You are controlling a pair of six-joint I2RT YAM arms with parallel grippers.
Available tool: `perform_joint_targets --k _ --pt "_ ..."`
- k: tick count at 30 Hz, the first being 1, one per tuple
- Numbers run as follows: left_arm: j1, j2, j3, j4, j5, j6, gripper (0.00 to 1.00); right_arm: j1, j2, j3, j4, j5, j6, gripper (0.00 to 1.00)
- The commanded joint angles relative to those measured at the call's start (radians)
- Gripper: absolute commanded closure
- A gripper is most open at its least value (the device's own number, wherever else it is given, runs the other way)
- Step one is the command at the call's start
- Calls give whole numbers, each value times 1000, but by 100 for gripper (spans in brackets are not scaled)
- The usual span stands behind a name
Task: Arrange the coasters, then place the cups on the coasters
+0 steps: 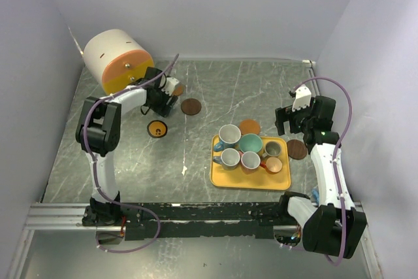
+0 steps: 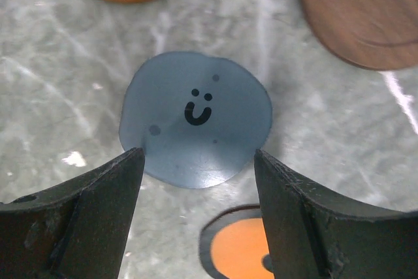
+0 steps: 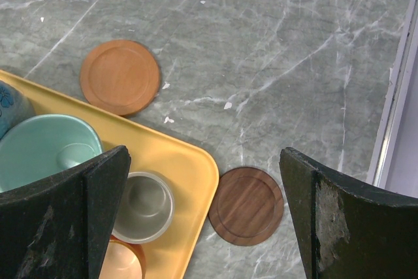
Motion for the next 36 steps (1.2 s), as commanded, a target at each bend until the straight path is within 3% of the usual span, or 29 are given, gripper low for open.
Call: perform_joint_targets --k 1,27,31,36 --pt "38 49 51 -36 -57 -7 21 4 -18 -12 2 -5 -5 0" --pt "50 -43 31 -78 31 -20 22 4 -21 -14 -4 -11 -6 0" --pt "48 -88 30 -49 97 -24 20 4 -21 -15 -3 -11 -7 0" --pt "22 -209 -66 87 287 -13 16 4 -19 -14 -1 -11 -6 0"
